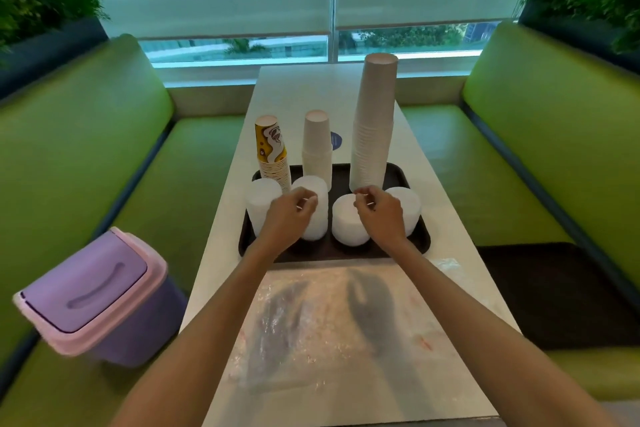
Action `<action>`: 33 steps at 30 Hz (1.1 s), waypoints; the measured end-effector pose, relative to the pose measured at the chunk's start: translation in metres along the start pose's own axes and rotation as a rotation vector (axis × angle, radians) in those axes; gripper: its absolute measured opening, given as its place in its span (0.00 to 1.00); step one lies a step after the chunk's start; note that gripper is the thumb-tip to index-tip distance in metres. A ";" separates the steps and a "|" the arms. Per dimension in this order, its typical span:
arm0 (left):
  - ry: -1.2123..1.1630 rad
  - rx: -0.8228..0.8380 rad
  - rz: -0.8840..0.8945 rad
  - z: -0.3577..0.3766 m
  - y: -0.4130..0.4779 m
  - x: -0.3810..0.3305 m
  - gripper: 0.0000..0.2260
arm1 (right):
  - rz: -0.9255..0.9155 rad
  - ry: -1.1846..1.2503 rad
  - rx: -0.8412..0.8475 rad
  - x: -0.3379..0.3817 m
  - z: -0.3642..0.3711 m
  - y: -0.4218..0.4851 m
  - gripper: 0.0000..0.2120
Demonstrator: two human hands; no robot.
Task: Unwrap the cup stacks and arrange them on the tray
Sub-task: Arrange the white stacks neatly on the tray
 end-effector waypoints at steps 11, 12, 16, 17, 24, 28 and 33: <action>-0.005 -0.388 -0.206 -0.058 0.025 0.038 0.13 | -0.069 0.054 0.253 0.024 0.009 0.034 0.23; 0.009 -0.372 -0.232 -0.059 0.026 0.045 0.15 | -0.087 0.031 0.299 0.023 0.014 0.035 0.27; 0.009 -0.266 -0.273 -0.056 0.028 0.061 0.25 | -0.118 -0.155 0.482 0.011 0.039 0.046 0.41; 0.006 -0.228 -0.276 -0.056 0.030 0.063 0.29 | -0.125 -0.215 0.522 0.010 0.045 0.049 0.44; 0.181 -0.029 -0.243 -0.048 0.059 0.074 0.40 | -0.206 -0.414 0.660 0.007 0.079 0.069 0.50; 0.228 0.055 -0.222 -0.047 0.077 0.080 0.43 | -0.187 -0.366 0.713 0.003 0.096 0.079 0.51; 0.284 0.187 -0.194 -0.042 0.097 0.085 0.42 | -0.153 -0.250 0.715 -0.002 0.104 0.084 0.47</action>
Point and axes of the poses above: each hand's wrist, its own y-axis towards the middle knuckle, its own z-axis out of the palm, x = y × z, the point moved 5 cm from there along y, towards the middle knuckle, and after that the axes turned 8 degrees about -z, right-handed, at the moved point
